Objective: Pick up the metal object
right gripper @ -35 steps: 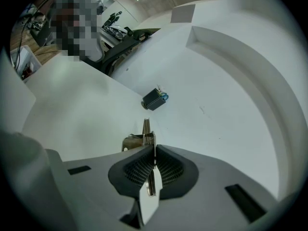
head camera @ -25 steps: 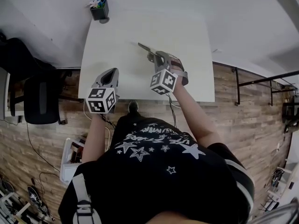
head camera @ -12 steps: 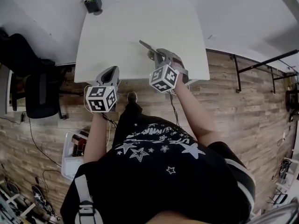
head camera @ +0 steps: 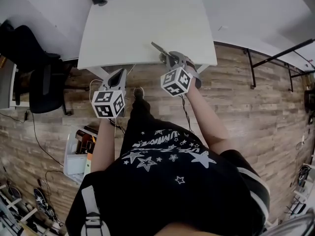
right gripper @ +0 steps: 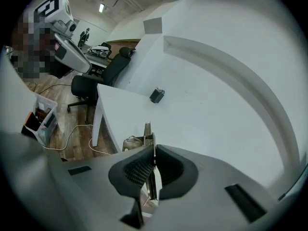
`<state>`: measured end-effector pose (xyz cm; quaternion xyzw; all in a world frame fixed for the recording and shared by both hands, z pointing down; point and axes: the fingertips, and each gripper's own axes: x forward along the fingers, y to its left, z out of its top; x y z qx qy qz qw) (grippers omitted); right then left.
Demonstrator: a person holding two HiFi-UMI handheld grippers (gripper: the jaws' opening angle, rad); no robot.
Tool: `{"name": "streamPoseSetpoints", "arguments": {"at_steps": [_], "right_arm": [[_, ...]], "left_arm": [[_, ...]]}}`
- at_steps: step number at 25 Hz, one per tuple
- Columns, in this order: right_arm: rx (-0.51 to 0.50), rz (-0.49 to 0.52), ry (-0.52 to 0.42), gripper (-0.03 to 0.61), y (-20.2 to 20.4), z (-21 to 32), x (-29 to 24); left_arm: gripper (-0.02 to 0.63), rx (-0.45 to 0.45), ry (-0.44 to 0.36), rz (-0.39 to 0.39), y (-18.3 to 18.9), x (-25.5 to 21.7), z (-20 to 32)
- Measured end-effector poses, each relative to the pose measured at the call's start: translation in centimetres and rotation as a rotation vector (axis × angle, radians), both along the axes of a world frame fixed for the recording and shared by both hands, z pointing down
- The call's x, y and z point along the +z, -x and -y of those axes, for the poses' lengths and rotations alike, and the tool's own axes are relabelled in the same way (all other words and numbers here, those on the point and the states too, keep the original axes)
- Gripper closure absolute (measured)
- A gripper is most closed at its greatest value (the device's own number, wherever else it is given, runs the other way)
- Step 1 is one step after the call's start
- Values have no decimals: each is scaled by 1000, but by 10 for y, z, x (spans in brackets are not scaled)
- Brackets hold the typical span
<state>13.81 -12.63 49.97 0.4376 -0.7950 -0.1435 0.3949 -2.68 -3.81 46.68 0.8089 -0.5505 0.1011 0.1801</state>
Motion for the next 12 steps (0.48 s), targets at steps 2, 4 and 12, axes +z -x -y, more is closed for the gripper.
{"name": "streamPoseSetpoints", "arguments": {"at_steps": [2,4,12], "right_arm": [[0,-1,7,528,-7,-12,4],[-1,-1,8,528,-9,-23,5],[6,6,11,528,-25,-53,10]], "left_arm": [[595,-3,2,0,-5,2,-14],[595,-9,1,1,-5,3,-27],[595,-18,5,2,-15,11,-62]]}}
